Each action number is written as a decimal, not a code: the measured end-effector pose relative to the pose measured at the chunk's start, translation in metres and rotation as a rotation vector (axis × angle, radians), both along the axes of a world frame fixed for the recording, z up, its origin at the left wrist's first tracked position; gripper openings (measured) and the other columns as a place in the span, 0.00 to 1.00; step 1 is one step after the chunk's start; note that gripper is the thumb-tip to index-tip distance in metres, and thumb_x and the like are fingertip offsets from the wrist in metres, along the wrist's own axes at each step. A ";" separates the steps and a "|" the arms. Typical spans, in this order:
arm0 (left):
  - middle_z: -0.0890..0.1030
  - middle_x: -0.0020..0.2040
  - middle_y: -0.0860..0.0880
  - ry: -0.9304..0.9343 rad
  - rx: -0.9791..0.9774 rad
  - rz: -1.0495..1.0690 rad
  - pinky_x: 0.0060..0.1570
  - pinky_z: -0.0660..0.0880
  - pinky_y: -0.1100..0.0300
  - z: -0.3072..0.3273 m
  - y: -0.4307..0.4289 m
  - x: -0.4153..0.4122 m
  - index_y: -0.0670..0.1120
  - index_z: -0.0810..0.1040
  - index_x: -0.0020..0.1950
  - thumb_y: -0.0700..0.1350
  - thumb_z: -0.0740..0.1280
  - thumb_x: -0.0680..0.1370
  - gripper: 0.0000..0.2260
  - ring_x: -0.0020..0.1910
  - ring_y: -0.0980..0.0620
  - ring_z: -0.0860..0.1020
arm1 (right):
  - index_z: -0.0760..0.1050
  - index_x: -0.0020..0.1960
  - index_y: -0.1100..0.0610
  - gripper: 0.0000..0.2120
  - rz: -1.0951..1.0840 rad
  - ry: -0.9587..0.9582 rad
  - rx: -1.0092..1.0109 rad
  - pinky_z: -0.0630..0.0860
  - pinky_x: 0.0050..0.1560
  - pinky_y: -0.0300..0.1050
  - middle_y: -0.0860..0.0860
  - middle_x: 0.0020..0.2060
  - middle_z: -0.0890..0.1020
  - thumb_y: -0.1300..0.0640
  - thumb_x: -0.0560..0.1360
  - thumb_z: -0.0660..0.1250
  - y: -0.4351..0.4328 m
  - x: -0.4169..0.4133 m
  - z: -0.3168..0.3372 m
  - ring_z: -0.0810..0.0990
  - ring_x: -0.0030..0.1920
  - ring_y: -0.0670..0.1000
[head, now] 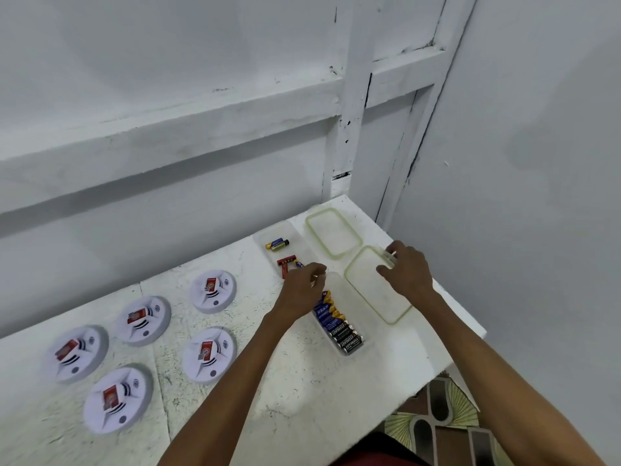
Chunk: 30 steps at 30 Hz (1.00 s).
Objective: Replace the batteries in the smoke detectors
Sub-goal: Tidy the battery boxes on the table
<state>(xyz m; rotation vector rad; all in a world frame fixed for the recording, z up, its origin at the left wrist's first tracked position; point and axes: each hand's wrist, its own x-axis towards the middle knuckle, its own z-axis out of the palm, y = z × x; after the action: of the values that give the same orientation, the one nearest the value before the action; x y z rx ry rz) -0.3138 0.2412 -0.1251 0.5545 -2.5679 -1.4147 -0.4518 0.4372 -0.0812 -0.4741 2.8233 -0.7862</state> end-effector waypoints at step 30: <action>0.82 0.57 0.50 -0.004 0.220 0.313 0.59 0.77 0.54 -0.009 0.009 0.043 0.44 0.78 0.66 0.46 0.62 0.84 0.13 0.56 0.51 0.80 | 0.73 0.63 0.57 0.19 0.163 -0.047 0.320 0.70 0.46 0.45 0.56 0.57 0.78 0.45 0.81 0.59 -0.030 0.076 0.008 0.78 0.57 0.57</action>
<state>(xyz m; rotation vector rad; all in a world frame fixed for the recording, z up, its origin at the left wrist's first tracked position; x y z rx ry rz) -0.2707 0.2507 -0.1336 0.9450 -2.2155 -1.5845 -0.3759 0.4069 -0.0732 -0.6117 2.7492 -0.3023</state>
